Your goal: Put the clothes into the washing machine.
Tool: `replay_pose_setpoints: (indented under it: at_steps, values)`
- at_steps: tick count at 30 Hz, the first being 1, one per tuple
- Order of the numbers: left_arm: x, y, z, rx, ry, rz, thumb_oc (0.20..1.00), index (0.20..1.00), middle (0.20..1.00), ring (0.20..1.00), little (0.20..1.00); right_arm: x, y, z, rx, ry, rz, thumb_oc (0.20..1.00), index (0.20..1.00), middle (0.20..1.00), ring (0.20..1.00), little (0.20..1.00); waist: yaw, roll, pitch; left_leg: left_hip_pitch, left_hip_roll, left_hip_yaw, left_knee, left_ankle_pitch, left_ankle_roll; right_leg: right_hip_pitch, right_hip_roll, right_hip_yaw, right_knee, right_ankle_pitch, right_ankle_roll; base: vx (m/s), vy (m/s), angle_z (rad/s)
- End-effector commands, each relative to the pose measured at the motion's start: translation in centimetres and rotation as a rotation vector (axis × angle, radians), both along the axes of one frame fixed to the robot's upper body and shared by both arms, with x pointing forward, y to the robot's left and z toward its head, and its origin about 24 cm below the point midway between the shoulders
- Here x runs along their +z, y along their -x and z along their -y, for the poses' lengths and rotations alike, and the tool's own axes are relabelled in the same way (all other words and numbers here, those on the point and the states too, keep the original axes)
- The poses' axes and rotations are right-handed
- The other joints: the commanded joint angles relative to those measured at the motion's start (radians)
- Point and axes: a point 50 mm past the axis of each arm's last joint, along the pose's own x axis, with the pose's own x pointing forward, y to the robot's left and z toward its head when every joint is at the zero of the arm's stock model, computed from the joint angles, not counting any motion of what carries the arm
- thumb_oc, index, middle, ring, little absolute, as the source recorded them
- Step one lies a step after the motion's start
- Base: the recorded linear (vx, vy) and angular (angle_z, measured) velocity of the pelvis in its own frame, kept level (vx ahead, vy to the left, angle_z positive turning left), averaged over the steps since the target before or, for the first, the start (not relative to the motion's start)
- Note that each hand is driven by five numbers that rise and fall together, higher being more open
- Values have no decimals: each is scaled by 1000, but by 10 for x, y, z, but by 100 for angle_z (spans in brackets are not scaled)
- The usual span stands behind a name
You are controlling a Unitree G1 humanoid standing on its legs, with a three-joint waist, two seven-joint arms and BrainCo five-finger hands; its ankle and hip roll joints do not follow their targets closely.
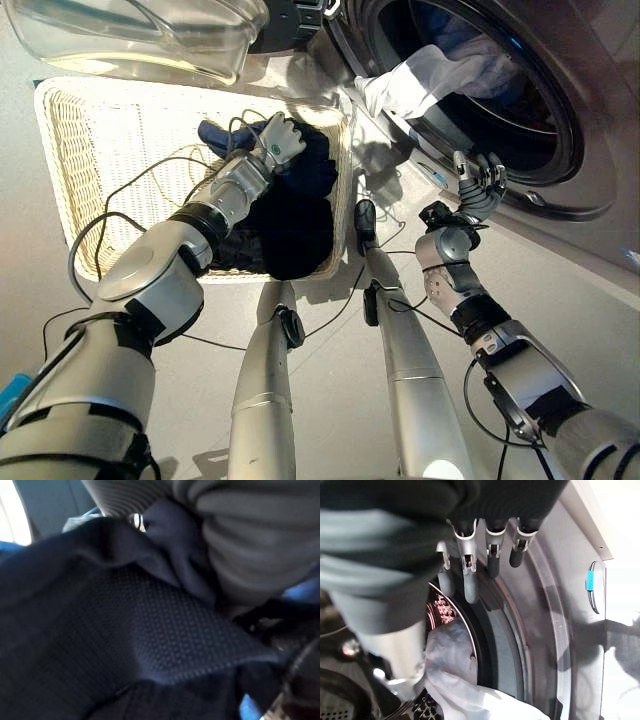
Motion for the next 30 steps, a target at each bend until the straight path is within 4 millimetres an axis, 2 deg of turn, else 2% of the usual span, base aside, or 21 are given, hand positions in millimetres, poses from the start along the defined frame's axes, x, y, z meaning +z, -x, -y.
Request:
replay_pose_setpoints:
  at_steps: [1,2,3,5,6,8,10,12,13,16,17,18,20,22,23,28,30]
  values:
    - [-17,1,-42,119,52,-44,200,200,200,200,200,27,5,30,-91,-69,153,1000,1000,1000,1000,1000,27,-14,5,39,-23,36,21,-33,-89,64,23,-37,-39,49,124,0,0,0]
    - [-17,1,-43,122,79,-42,200,200,200,200,200,26,5,31,-87,-74,151,1000,1000,1000,1000,1000,27,-14,5,42,-24,35,24,-34,-89,66,22,-38,-36,49,124,0,0,0]
    - [-19,3,-47,114,177,-33,200,200,200,200,200,22,7,31,-82,-73,152,1000,1000,1000,1000,1000,32,-14,5,58,-29,28,28,-39,-86,81,23,-42,-27,43,123,0,0,0]
    - [-19,3,-47,112,184,-33,200,200,200,200,200,22,7,31,-82,-73,151,1000,1000,1000,1000,1000,32,-14,5,60,-29,28,28,-40,-85,83,22,-42,-26,41,123,0,0,0]
    - [-19,5,-49,81,288,-14,200,200,200,200,200,21,8,29,-74,-68,148,1000,1000,1000,1000,1000,38,-13,5,80,-31,28,32,-43,-82,104,20,-51,-17,32,121,0,0,0]
    - [-18,5,-49,66,333,-3,200,200,200,200,200,21,9,28,-70,-67,148,1000,1000,1000,1000,1000,39,-13,5,85,-31,28,33,-45,-81,109,20,-52,-15,30,120,0,0,0]
    - [-21,10,-56,-1,589,61,200,200,200,200,200,18,12,26,-61,-56,144,1000,1000,1000,1000,1000,51,-15,5,130,-38,15,53,-58,-76,160,15,-69,7,6,112,-33,-10,2]
    - [-24,14,-62,-24,722,98,200,200,200,200,200,16,14,25,-58,-44,143,1000,1000,1000,1000,1000,57,-17,5,154,-39,11,64,-68,-75,188,12,-77,20,-11,108,-7,-2,2]
    - [-25,14,-63,-23,730,99,200,200,200,200,200,16,15,25,-59,-43,142,1000,1000,1000,1000,1000,58,-17,5,157,-39,9,66,-69,-74,191,12,-77,22,-13,108,-4,-6,10]
    - [-40,23,-78,-38,1056,170,200,200,200,200,200,10,20,18,-51,-23,128,1000,1000,1000,1000,1000,70,-21,5,202,-44,-11,89,-89,-68,237,9,-85,54,-47,100,6,-4,12]
    - [-40,23,-78,-38,1056,170,200,200,200,200,200,10,20,18,-51,-23,128,1000,1000,1000,1000,1000,70,-21,5,202,-44,-11,89,-89,-68,237,9,-85,54,-47,100,13,-2,7]
    - [-50,28,-84,-38,1223,196,200,200,200,200,200,7,22,14,-45,-11,117,1000,1000,1000,1000,1000,77,-24,5,230,-46,-18,94,-99,-66,267,8,-90,61,-63,94,2,-4,3]
    - [-59,31,-88,-27,1346,194,200,200,200,200,200,4,24,11,-40,-4,108,1000,1000,1000,1000,1000,82,-27,5,250,-48,-23,99,-107,-65,288,7,-95,66,-73,91,0,0,0]
    - [-64,34,-88,-41,1453,204,200,200,200,200,200,4,25,6,-31,10,107,1000,1000,1000,1000,1000,87,-27,5,262,-49,-28,100,-107,-62,300,8,-98,69,-77,87,8,-7,5]
    - [-70,37,-84,-71,1564,205,200,200,200,200,200,2,27,0,-6,39,106,1000,1000,1000,1000,1000,93,-29,5,287,-51,-38,100,-116,-58,323,8,-98,79,-90,83,17,-17,12]
    - [-71,44,-68,-220,1769,191,200,200,200,200,200,5,29,-18,68,172,131,1000,1000,1000,1000,1000,108,-31,5,348,-54,-54,109,-141,-48,377,3,-105,106,-121,78,37,-20,12]
    - [-69,44,-67,-233,1777,193,200,200,200,200,200,7,29,-19,76,187,135,1000,1000,1000,1000,1000,109,-30,5,346,-54,-54,107,-137,-47,375,4,-105,104,-116,77,10,-8,11]
